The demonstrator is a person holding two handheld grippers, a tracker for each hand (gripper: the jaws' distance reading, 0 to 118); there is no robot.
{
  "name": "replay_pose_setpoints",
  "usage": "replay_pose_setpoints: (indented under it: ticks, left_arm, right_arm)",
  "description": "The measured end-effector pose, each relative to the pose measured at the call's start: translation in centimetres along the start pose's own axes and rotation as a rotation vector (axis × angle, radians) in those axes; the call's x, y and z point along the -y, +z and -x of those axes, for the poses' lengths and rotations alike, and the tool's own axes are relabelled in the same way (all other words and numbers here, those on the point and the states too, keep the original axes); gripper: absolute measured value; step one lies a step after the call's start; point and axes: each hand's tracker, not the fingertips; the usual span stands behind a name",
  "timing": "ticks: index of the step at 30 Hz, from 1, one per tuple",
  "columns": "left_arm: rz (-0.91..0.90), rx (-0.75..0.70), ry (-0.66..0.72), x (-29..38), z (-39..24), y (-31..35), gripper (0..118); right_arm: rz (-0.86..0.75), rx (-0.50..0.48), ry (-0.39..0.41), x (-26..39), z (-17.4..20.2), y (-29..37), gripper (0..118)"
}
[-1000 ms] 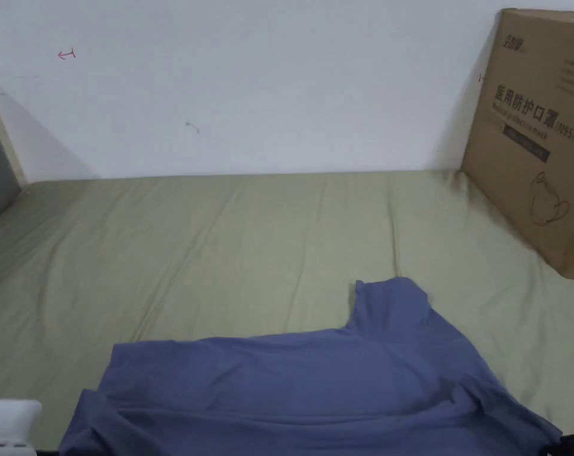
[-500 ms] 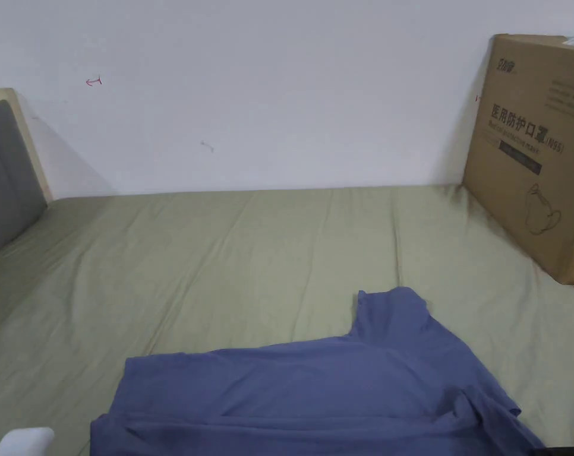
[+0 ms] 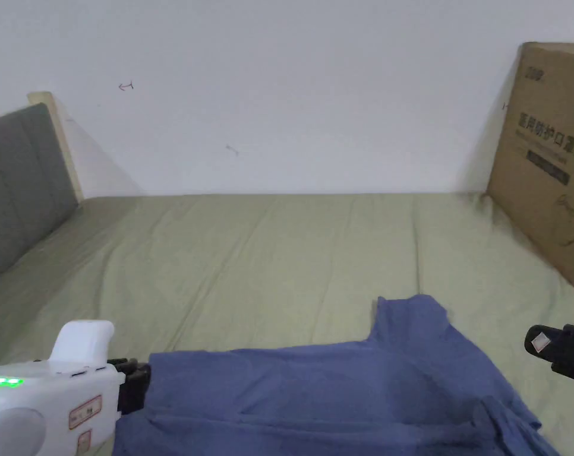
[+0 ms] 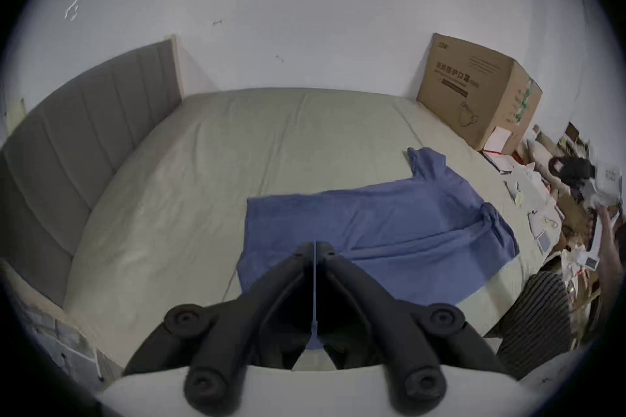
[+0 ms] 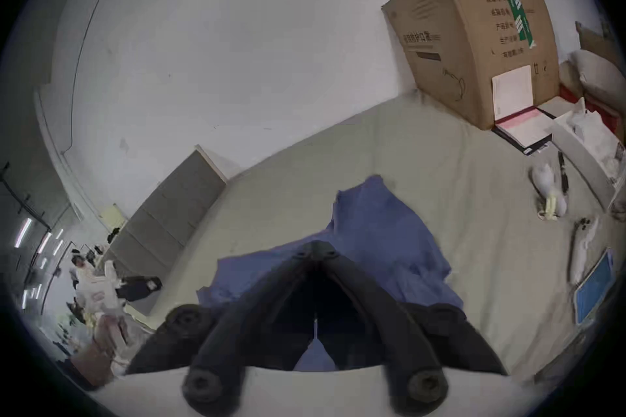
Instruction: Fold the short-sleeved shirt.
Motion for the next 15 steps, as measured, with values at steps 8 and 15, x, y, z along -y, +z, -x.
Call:
replay_pose_setpoints:
  ticks: [8, 15]
  left_arm:
    - [0.155, 0.004, 0.060, -5.9, 4.2, -10.1, 1]
    - [0.287, -0.049, 0.091, -6.5, 9.5, -21.8, 118]
  right_arm:
    - [0.088, -0.046, 0.056, -0.6, -0.4, -6.7, 0]
    - [0.132, -0.036, -0.016, -0.7, -2.1, -11.5, 0]
